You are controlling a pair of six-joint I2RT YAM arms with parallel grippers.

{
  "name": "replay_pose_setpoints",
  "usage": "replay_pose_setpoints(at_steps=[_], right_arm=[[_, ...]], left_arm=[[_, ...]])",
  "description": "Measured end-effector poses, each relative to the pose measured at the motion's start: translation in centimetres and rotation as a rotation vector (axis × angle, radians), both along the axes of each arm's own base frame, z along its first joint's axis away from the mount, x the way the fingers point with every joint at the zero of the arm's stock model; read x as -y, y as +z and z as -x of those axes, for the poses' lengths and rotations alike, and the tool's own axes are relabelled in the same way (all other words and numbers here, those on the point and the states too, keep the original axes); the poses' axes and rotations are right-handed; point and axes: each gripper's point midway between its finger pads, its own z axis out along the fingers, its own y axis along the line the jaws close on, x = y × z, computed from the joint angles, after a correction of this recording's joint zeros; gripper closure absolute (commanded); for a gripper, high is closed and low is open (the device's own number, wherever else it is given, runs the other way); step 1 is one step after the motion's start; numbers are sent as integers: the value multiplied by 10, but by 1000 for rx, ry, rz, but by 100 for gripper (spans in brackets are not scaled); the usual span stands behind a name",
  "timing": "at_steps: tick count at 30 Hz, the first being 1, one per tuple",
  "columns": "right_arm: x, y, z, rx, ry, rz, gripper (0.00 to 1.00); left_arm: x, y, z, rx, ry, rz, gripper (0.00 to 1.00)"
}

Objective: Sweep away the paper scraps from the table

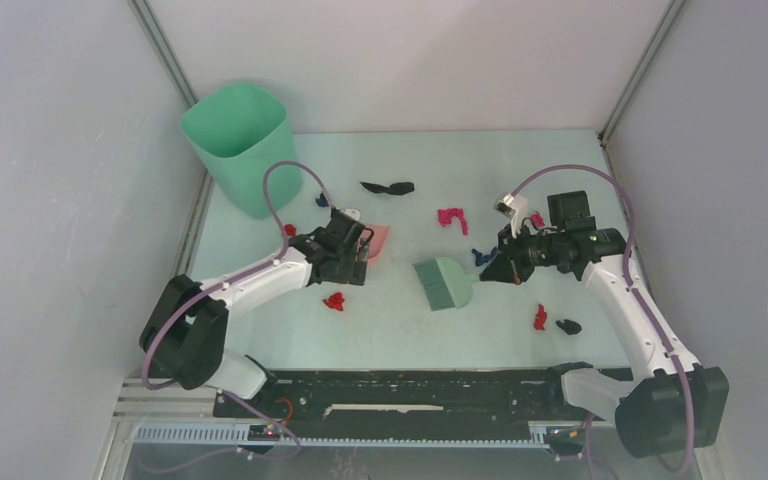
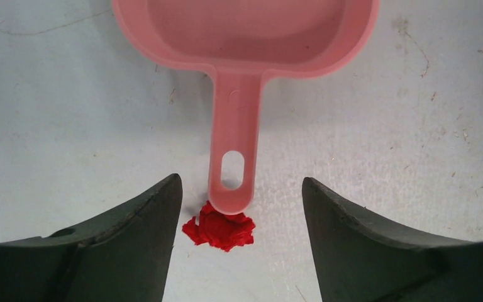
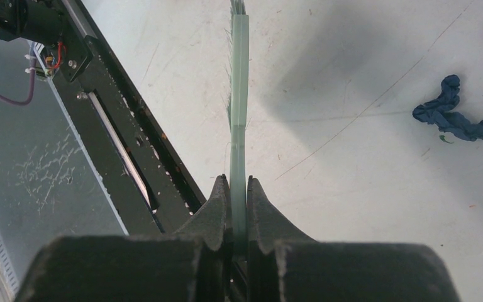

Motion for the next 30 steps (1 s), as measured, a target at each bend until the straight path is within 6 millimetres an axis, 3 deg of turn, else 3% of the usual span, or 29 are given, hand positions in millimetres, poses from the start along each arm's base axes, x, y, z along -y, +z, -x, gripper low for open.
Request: replay_pose_setpoints(at_steps=[8, 30], right_arm=[[1, -2, -1, -5, -4, 4, 100], [4, -1, -3, -5, -17, 3, 100]], left_arm=[[8, -8, -1, 30, -7, -27, 30], [9, -25, -10, 54, 7, -62, 56]])
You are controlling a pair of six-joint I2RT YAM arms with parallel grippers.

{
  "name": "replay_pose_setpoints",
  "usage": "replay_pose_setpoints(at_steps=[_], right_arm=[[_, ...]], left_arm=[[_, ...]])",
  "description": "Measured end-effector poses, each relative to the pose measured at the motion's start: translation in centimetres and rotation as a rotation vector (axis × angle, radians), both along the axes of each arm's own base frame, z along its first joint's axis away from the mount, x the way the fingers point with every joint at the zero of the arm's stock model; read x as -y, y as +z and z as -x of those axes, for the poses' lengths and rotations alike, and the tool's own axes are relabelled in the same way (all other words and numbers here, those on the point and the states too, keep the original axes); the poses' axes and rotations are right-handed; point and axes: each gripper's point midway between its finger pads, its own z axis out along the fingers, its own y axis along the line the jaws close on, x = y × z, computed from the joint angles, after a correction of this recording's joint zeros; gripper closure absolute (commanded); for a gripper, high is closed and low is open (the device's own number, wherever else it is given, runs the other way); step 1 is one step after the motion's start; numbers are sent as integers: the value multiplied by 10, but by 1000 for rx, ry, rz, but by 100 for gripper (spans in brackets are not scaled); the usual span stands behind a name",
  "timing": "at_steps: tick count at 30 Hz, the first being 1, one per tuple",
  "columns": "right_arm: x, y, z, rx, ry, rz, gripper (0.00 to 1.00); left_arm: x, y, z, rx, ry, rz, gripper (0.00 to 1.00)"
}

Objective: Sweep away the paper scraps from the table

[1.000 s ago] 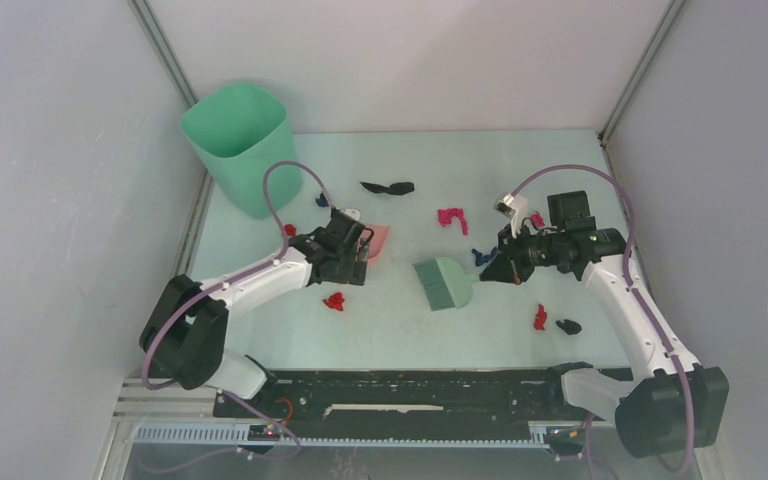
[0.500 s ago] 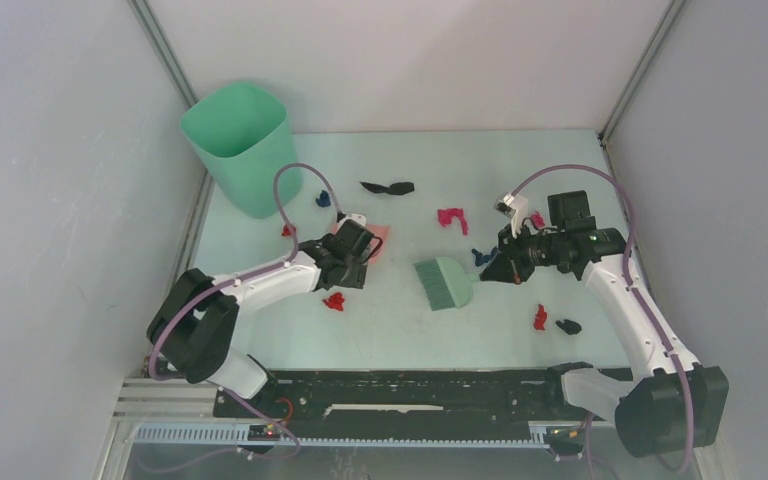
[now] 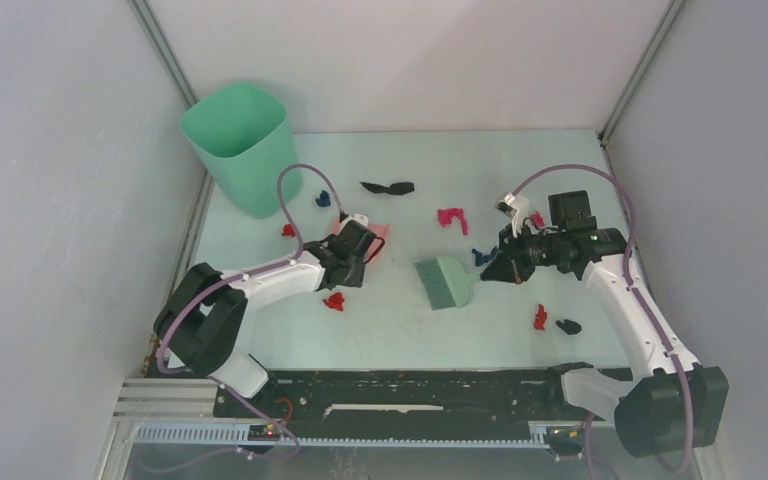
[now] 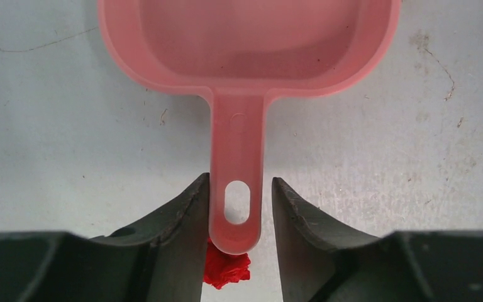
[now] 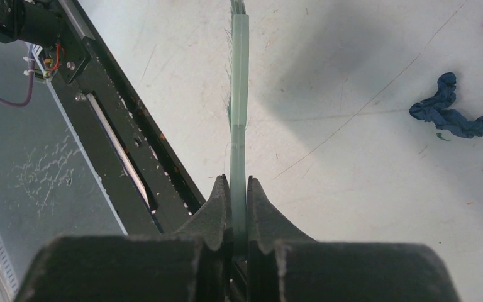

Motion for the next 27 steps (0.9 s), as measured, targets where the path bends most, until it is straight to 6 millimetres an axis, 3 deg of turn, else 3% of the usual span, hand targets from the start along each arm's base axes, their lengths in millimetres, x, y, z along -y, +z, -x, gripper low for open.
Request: replay_pose_setpoints(at_steps=[10, 13, 17, 20, 23, 27], right_arm=[[2, 0, -1, 0, -9, 0, 100], [4, -4, -1, -6, -18, 7, 100], [11, -10, -4, -12, -46, 32, 100], [15, -12, -7, -2, -58, 43, 100], [18, -11, -9, 12, -57, 45, 100], [29, -11, -11, 4, -98, 63, 100]], left_arm=[[-3, 8, 6, -11, -7, -5, 79], [2, 34, 10, 10, -40, 2, 88], [18, 97, 7, 124, -98, 87, 99], [20, 135, 11, 207, -132, 159, 100], [18, 149, 21, 235, -164, 198, 100], [18, 142, 49, 231, -242, 243, 100]])
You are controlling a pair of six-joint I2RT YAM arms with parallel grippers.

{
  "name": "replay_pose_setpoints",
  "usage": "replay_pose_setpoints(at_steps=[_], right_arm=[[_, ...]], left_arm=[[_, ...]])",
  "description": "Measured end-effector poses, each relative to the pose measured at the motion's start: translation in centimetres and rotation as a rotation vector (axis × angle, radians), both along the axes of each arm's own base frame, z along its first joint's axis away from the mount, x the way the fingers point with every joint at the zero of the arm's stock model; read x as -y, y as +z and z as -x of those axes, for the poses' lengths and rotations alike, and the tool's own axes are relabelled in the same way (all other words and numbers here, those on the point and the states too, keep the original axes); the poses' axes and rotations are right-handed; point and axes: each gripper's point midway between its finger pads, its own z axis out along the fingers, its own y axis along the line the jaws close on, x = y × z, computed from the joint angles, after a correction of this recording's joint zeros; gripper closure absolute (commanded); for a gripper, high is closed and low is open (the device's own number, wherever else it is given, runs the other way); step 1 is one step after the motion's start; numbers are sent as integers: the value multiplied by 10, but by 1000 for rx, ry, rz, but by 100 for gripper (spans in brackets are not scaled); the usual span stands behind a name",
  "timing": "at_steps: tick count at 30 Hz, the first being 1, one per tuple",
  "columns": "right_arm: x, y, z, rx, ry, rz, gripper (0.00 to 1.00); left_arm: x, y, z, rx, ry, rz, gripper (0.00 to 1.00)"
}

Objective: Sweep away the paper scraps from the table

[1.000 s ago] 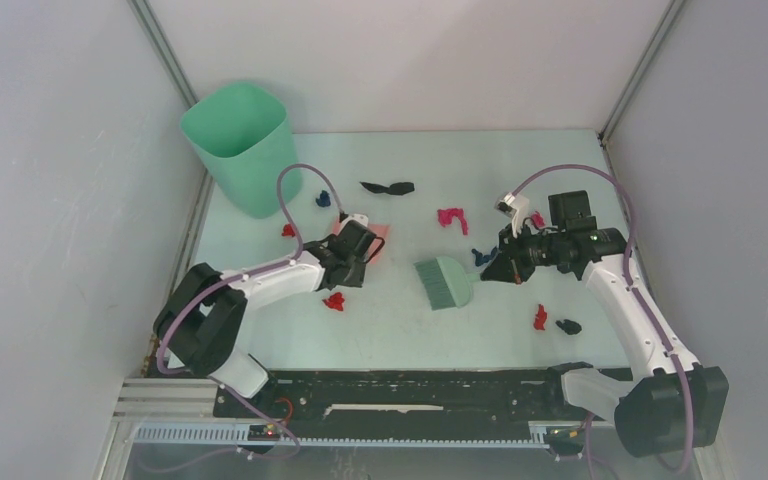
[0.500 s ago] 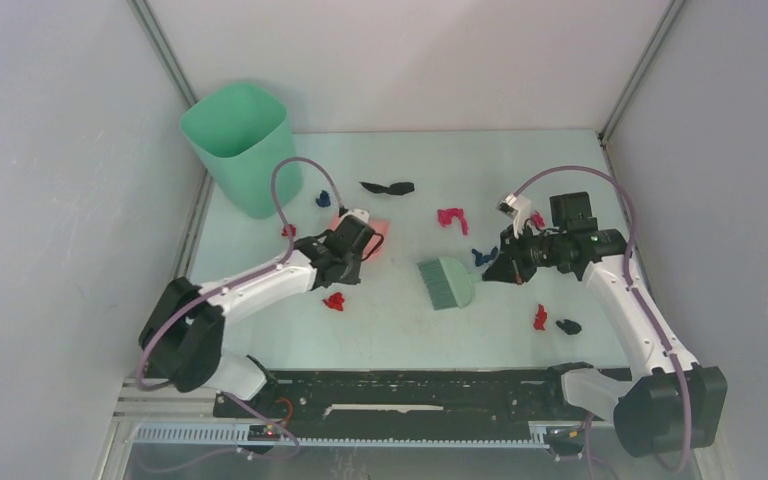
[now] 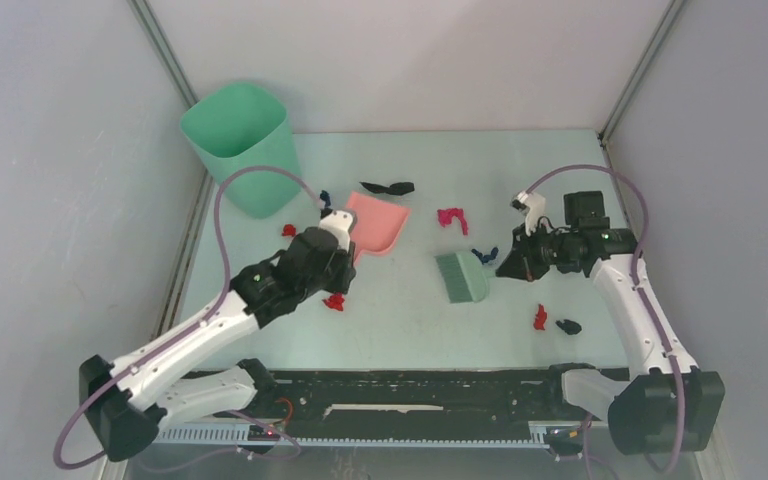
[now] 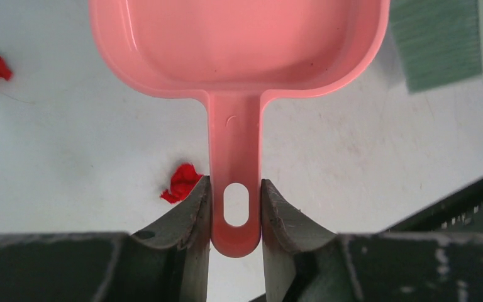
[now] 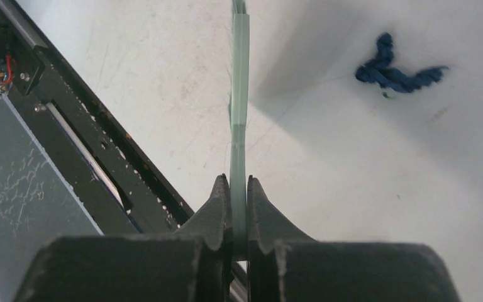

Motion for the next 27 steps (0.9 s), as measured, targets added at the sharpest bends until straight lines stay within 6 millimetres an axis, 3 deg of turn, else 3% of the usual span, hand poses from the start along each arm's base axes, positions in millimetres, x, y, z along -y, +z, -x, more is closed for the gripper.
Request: replay_pose_setpoints(at_steps=[2, 6, 10, 13, 18, 21, 27], right_arm=[[10, 8, -1, 3, -23, 34, 100], [23, 45, 2, 134, 25, 120, 100], [35, 64, 33, 251, 170, 276, 100], [48, 45, 64, 178, 293, 381, 100], [67, -3, 97, -22, 432, 484, 100], [76, -18, 115, -95, 490, 535, 100], [95, -28, 104, -98, 442, 627, 100]], left_arm=[[-3, -9, 17, -6, -48, 11, 100], [-13, -18, 33, 6, -85, 19, 100], [-19, -28, 42, 15, -101, 23, 100], [-15, -32, 44, 1, -124, 15, 100], [-11, -47, 44, -48, -152, -29, 100], [-8, -51, 47, -68, -176, -30, 100], [4, -51, 56, -91, -245, 3, 100]])
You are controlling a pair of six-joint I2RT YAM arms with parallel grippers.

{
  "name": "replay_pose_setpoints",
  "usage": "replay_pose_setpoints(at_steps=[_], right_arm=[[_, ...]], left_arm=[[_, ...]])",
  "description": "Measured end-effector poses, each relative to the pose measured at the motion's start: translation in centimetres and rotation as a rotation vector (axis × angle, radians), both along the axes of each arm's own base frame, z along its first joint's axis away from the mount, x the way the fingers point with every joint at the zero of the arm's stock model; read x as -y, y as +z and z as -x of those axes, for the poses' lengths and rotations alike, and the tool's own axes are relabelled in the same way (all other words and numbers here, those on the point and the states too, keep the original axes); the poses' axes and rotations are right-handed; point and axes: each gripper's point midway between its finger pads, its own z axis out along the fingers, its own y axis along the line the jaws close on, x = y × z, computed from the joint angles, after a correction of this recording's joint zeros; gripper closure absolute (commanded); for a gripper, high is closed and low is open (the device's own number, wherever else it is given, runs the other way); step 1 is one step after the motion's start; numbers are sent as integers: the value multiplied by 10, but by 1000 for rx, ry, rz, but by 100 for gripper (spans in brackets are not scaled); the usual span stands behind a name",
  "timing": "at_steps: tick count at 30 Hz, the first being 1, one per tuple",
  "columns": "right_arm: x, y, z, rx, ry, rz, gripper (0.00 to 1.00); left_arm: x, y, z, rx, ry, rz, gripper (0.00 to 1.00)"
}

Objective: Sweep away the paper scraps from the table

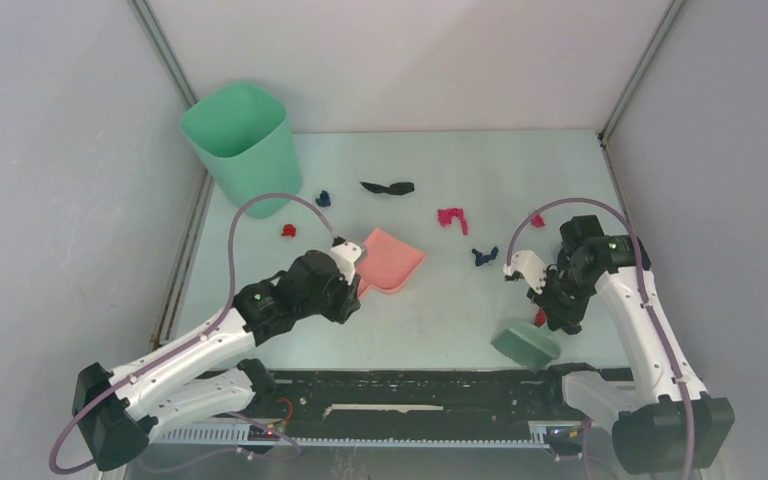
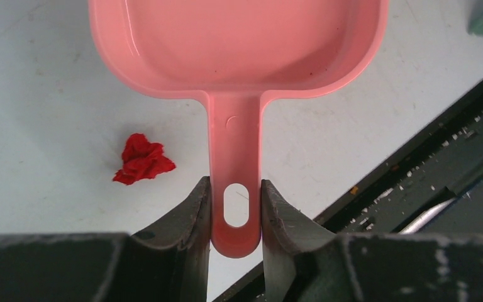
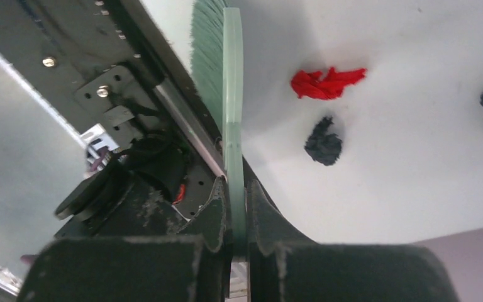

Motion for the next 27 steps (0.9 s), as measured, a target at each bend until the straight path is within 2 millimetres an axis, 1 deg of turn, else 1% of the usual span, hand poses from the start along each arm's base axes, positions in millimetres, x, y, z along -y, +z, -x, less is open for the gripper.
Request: replay_pose_setpoints(at_steps=[4, 6, 8, 10, 12, 14, 16, 18, 24, 27], right_arm=[[19, -7, -19, 21, -96, 53, 100], [28, -11, -29, 22, -147, 72, 100], [32, -13, -35, 9, -187, 72, 100], [35, -10, -41, 7, -213, 64, 100], [35, -3, -47, 26, -226, 54, 100], [37, 9, -57, 70, -235, 47, 100], [39, 19, -68, 121, -241, 48, 100], [42, 26, -76, 161, -245, 54, 100], [45, 43, -88, 222, -255, 54, 100], [46, 62, -96, 277, -268, 46, 100]], left_arm=[[14, -7, 12, -34, -79, -1, 100], [22, -16, 20, -66, -124, -27, 100], [28, -24, 28, -92, -165, -69, 100], [38, -30, 38, -117, -222, -113, 100], [48, -32, 45, -135, -269, -145, 100], [57, -31, 50, -142, -304, -166, 100], [68, -26, 52, -144, -339, -187, 100], [79, -21, 52, -141, -367, -200, 100], [121, -8, 51, -135, -461, -242, 100], [143, -5, 56, -136, -521, -276, 100]])
